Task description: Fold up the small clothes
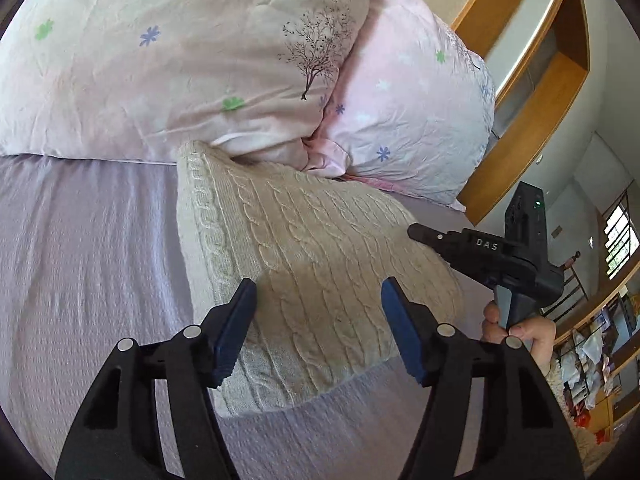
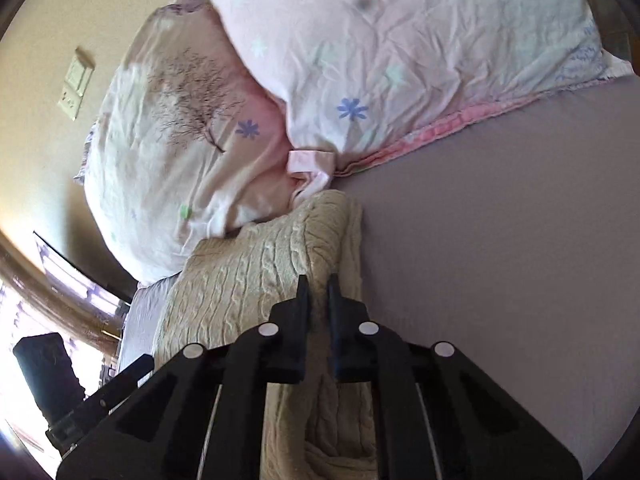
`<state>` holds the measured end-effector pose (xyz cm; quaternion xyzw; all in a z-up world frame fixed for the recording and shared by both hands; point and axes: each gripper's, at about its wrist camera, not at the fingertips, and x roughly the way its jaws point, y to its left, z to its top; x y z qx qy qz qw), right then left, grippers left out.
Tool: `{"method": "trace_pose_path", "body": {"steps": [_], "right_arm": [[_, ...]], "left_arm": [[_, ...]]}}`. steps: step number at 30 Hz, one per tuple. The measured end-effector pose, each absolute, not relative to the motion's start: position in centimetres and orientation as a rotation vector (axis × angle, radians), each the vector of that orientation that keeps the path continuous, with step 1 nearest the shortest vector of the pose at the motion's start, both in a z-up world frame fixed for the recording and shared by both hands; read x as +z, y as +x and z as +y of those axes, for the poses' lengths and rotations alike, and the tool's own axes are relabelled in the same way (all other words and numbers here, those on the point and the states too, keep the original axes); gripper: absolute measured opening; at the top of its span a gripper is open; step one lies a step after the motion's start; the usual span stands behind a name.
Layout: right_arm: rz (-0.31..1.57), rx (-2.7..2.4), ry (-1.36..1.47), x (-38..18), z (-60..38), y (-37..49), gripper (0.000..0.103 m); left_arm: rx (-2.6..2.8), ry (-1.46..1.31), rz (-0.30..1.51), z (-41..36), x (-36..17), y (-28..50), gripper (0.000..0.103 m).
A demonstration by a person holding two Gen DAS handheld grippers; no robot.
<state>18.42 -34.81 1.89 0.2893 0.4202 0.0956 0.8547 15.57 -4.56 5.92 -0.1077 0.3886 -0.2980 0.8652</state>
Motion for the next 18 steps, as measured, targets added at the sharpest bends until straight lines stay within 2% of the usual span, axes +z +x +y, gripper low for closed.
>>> {"method": "trace_pose_path", "body": {"steps": [2, 4, 6, 8, 9, 14, 18], "right_arm": [[0.863, 0.2, 0.585, 2.2, -34.8, 17.4, 0.012], [0.819, 0.195, 0.579, 3.7, -35.2, 15.3, 0.027], [0.74, 0.229, 0.557, 5.7, -35.5, 12.3, 0.099], [0.686, 0.259, 0.483, 6.9, -35.2, 9.1, 0.101], [0.7, 0.254, 0.429, 7.2, -34.7, 8.0, 0.101], [0.864, 0.203, 0.23, 5.0, -31.4, 5.1, 0.101], [0.918, 0.135, 0.123, 3.3, -28.3, 5.2, 0.101]], "left_arm": [[-0.627, -0.221, 0.806, -4.2, 6.2, 14.7, 0.066], [-0.615, -0.225, 0.786, -3.2, 6.5, 13.4, 0.067], [-0.554, -0.193, 0.765, -2.2, 6.7, 11.8, 0.076], [-0.486, -0.161, 0.761, -1.4, 6.5, 10.2, 0.097], [-0.426, -0.141, 0.769, -1.2, 6.1, 9.4, 0.101], [-0.287, -0.014, 0.861, -2.1, 3.7, 7.9, 0.102], [-0.246, 0.003, 0.914, -3.1, 2.1, 8.6, 0.102]]}}
